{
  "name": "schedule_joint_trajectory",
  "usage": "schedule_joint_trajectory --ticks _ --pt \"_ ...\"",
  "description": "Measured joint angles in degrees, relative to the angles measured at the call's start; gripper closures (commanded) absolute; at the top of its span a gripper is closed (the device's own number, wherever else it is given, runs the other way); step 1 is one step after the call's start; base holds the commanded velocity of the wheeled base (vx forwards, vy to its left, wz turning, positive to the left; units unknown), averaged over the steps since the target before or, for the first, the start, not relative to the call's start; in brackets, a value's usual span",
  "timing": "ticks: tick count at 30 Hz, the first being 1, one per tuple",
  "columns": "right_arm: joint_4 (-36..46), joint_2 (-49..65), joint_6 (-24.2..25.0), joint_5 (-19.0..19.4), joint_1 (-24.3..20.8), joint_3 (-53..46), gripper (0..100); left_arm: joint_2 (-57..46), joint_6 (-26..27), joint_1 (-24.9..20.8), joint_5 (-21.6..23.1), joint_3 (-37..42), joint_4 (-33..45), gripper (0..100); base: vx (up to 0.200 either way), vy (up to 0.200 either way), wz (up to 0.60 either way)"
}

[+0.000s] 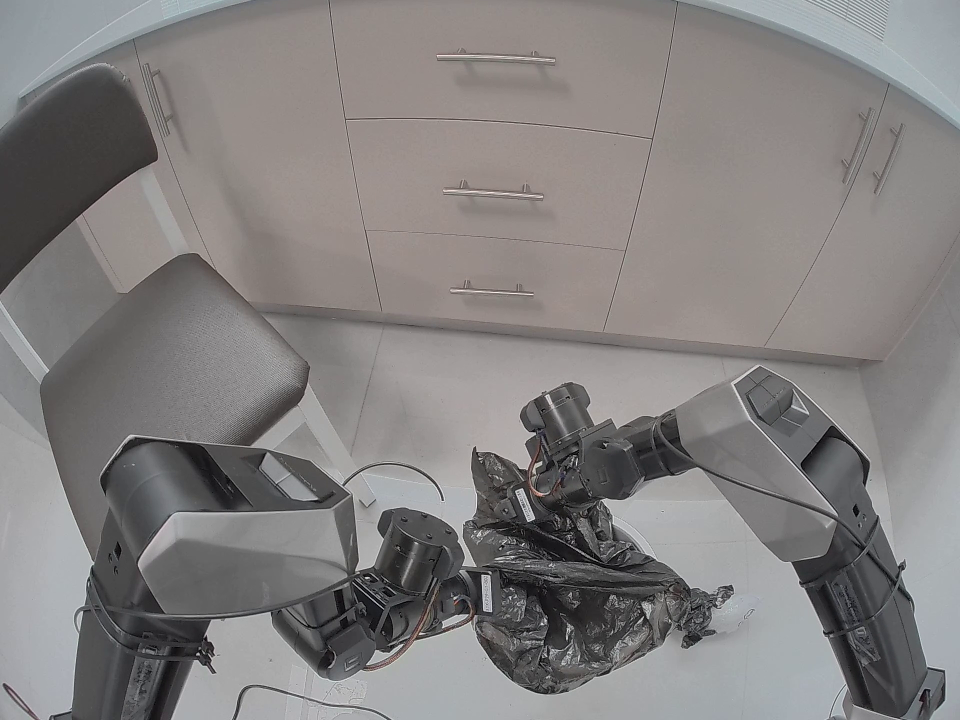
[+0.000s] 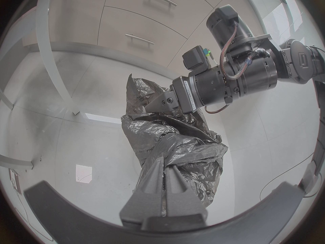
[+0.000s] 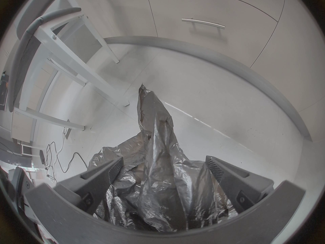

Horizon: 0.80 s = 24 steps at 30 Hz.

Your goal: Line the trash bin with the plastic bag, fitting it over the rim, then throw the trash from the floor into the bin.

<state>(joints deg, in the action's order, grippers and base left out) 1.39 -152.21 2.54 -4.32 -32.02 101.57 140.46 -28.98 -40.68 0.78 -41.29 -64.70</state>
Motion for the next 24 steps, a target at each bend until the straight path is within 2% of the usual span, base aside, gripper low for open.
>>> schedule_joint_trajectory --ticks 1,2,15,24 --pt "-0.11 -0.21 0.06 0.0 -0.02 0.02 0 0.0 0.0 0.0 0.01 -0.02 0.0 100 0.0 0.0 0.0" --pt "-0.16 -0.4 0.15 0.0 -0.02 0.02 100 0.0 -0.02 0.0 0.01 -0.02 0.0 100 0.0 0.0 0.0" --pt "0.0 0.23 3.38 0.0 0.39 -1.19 100 0.04 -0.02 -0.02 0.0 -0.02 -0.04 100 0.0 0.0 0.0" --pt "-0.6 5.22 4.3 0.93 0.74 -10.01 100 0.09 0.0 -0.02 0.0 -0.02 -0.04 100 0.0 0.0 0.0"
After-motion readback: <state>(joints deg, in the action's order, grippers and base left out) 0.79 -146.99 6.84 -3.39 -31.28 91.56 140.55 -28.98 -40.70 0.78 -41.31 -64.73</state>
